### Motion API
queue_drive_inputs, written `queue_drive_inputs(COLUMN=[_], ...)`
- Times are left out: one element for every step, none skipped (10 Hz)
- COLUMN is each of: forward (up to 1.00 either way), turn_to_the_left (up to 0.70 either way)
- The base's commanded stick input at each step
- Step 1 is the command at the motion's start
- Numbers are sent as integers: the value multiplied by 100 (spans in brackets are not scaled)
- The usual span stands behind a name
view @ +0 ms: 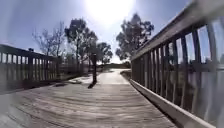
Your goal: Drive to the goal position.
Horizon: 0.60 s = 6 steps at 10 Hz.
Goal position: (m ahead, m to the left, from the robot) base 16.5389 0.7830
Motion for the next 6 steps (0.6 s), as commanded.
queue_drive_inputs(forward=[70, 70, 70, 70, 70, 70], turn_to_the_left=[0, 0, 0, 0, 0, 0])
